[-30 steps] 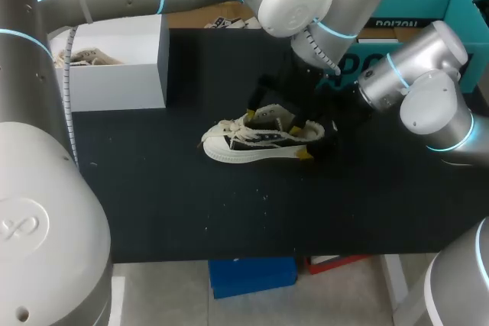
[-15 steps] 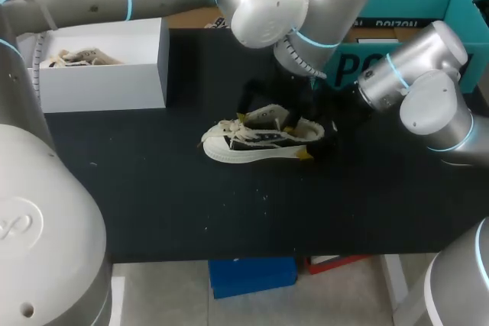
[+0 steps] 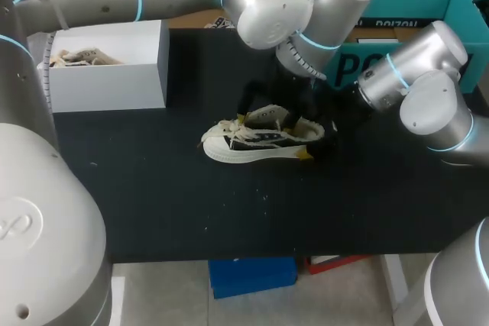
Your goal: Take the shoe out of the shoebox, open the shoe tongue, remove and reinsert the insole, then place the shoe into the shoebox
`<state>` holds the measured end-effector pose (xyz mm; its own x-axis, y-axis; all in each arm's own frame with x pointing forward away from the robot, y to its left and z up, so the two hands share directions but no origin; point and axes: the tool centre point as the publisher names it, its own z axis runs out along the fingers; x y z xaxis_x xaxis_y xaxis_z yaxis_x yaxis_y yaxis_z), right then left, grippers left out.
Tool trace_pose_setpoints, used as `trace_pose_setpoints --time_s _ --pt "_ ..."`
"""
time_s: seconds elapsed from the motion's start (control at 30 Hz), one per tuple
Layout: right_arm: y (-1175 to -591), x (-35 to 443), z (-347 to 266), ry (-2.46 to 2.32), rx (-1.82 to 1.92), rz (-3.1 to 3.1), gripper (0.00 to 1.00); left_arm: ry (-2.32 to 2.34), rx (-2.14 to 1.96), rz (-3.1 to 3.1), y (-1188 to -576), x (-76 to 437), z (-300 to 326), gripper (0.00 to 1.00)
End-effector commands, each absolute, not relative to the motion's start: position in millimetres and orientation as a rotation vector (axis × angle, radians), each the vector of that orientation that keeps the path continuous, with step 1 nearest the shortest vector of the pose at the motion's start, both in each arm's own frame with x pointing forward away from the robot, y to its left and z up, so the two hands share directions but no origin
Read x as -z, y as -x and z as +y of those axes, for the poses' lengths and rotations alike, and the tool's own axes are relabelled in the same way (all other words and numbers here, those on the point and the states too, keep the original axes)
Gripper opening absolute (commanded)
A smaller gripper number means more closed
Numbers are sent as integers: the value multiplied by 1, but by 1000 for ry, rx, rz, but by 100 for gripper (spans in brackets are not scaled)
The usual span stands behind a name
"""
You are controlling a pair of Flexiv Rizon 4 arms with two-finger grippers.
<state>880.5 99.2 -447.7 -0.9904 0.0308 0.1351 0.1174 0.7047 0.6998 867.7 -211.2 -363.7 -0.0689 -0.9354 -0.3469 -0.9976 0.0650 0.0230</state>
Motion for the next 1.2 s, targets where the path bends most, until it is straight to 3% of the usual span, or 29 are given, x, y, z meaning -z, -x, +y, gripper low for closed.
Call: trace_pose_setpoints --time_s 0.03,0.07,0.13,0.17,0.23,0.3,0.77,1.2 --pt "-880 453 101 126 1153 -2796 0 1952 -380 2104 -868 360 -213 83" --pt "-880 453 101 126 1153 -2796 0 1950 -389 2101 -868 361 -213 57" --pt "-880 453 101 126 1153 -2796 0 1939 -410 2097 -868 362 -214 49" --pt "-880 453 101 126 1153 -2796 0 1933 -422 2093 -868 363 -214 40" --pt "-880 453 101 126 1153 -2796 0 1926 -446 2087 -867 366 -213 12" --pt "-880 453 101 126 1153 -2796 0 1921 -465 2080 -867 368 -212 2" --pt "-880 453 101 126 1153 -2796 0 1907 -494 2082 -867 365 -210 0" --pt "-880 453 101 126 1153 -2796 0 1941 -322 2121 -865 328 -201 0"
